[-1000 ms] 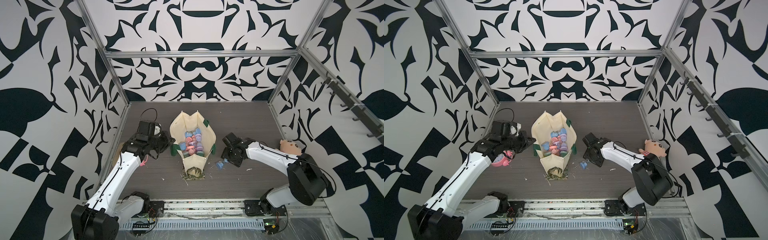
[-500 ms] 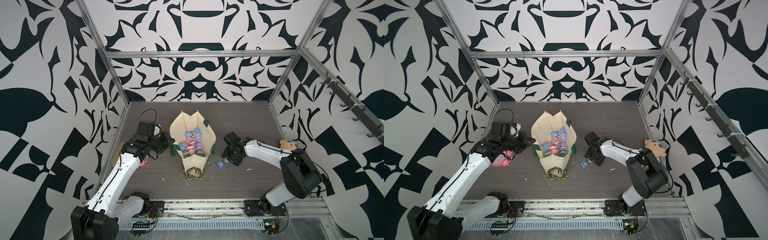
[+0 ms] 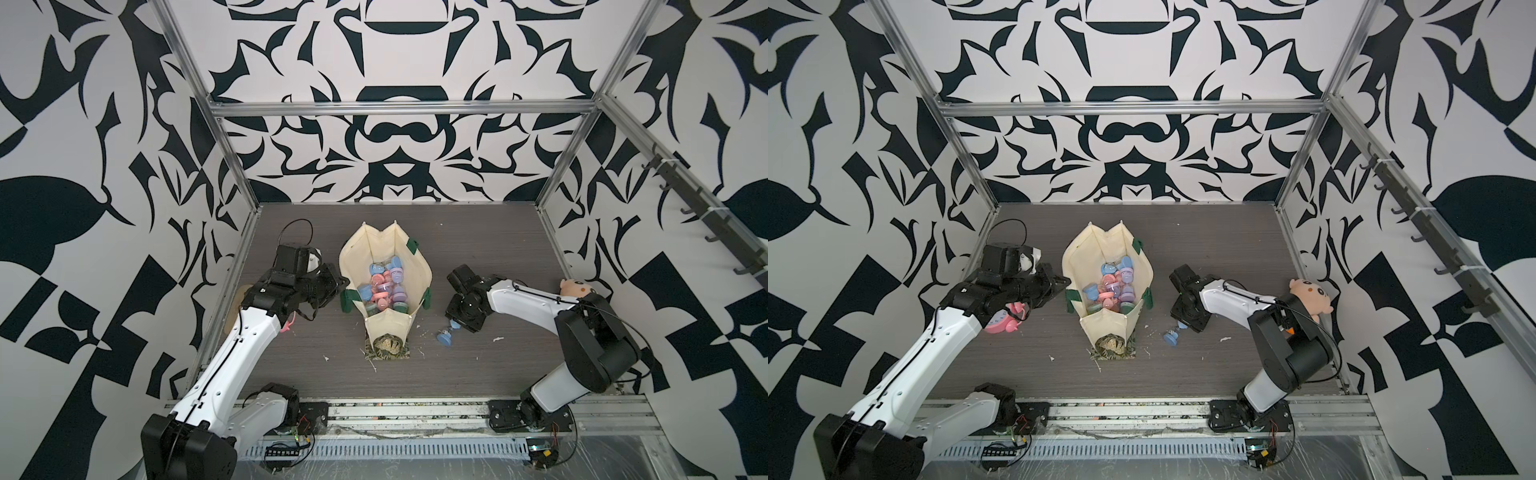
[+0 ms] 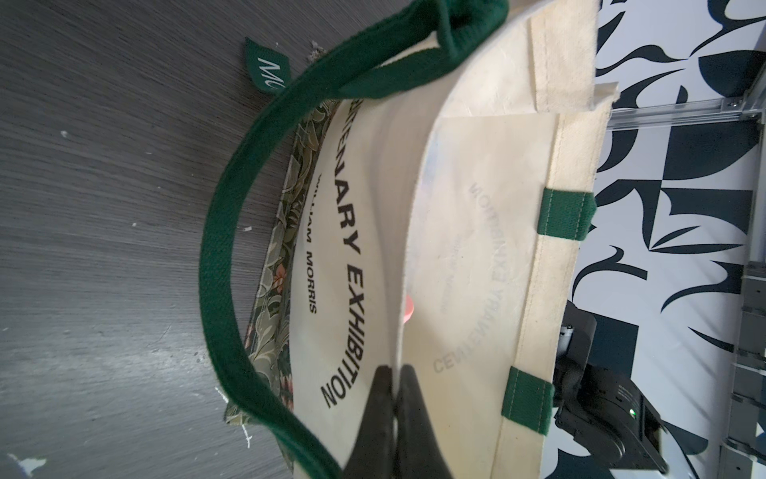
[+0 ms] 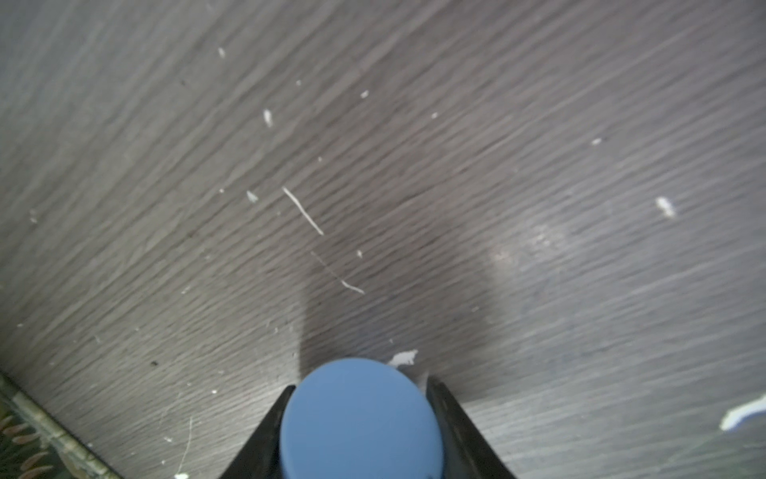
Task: Put the hourglass into the canvas bag
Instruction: Pick up the hourglass from the center of the board.
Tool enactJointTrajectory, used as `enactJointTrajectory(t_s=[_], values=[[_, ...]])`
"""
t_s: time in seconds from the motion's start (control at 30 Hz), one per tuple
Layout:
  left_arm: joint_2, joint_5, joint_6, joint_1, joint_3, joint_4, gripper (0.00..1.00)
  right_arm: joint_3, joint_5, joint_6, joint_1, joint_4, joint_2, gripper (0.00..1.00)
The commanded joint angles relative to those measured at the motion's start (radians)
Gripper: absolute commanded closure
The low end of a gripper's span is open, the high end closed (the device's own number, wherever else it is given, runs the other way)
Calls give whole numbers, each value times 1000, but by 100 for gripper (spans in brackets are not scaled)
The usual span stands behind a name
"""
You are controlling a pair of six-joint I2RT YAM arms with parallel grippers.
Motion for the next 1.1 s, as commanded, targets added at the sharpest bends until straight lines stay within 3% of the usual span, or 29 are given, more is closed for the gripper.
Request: enactJointTrajectory(t_s=[0.0,0.53,1.07], values=[[-7,0,10,1,-15,-7,98,-16,7,-12,-5,-3,16,65],[0,4,9,2,-10,4,98,-9,44,-56,-6,-81,-67,99],[68,34,3,1,22,26,99,22,143,-122,6,-337,-454,100]])
